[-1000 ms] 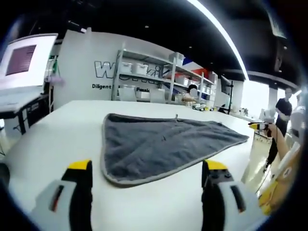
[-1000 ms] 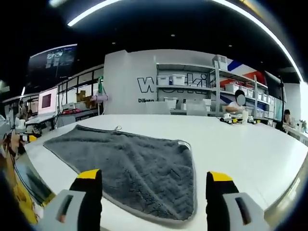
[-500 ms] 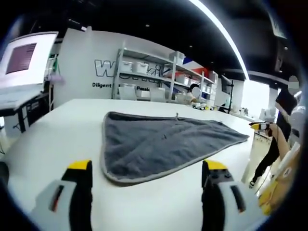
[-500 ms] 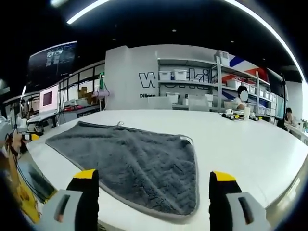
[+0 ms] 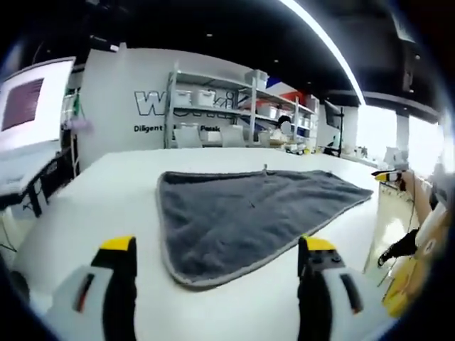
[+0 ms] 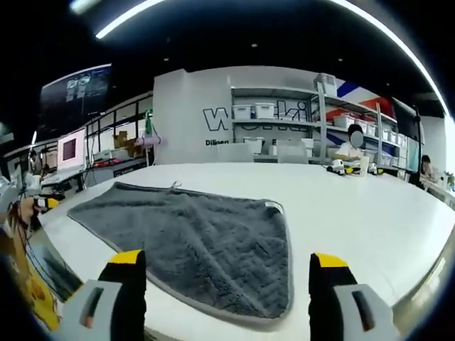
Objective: Fold the towel on the table until its edges align and the towel forms a compact rectangular stack.
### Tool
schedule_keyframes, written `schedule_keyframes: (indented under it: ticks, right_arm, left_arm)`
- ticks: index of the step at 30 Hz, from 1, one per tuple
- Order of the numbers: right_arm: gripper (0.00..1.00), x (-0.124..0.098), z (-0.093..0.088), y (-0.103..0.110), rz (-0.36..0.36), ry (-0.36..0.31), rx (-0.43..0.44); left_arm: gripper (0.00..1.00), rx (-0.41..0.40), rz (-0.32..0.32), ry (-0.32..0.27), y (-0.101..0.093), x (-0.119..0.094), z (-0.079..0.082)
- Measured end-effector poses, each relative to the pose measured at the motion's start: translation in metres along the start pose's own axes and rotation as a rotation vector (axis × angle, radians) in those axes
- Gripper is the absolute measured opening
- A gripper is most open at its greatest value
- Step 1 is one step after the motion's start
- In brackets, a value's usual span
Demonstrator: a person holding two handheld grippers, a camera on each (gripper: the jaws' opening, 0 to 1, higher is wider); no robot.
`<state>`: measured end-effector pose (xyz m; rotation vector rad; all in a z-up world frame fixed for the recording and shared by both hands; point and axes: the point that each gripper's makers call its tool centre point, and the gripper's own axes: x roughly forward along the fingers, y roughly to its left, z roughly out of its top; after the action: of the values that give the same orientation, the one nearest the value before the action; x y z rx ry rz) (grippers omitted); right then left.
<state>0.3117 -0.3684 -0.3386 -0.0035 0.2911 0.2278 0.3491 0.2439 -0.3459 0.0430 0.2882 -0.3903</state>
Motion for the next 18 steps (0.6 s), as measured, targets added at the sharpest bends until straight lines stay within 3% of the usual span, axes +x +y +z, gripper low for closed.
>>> schedule_keyframes:
  ticks: [4, 11, 18]
  right_arm:
    - [0.99, -0.001, -0.002, 0.001, -0.003, 0.003, 0.001]
    - [0.99, -0.002, -0.004, 0.002, 0.003, 0.010, -0.001]
    - [0.99, -0.006, -0.001, 0.003, -0.002, 0.006, -0.005]
  left_arm:
    - [0.98, 0.021, -0.054, 0.031, 0.009, 0.021, 0.015]
    - [0.96, 0.096, -0.066, 0.100, 0.039, 0.070, 0.037]
    - [0.96, 0.097, -0.060, 0.203, 0.067, 0.121, 0.038]
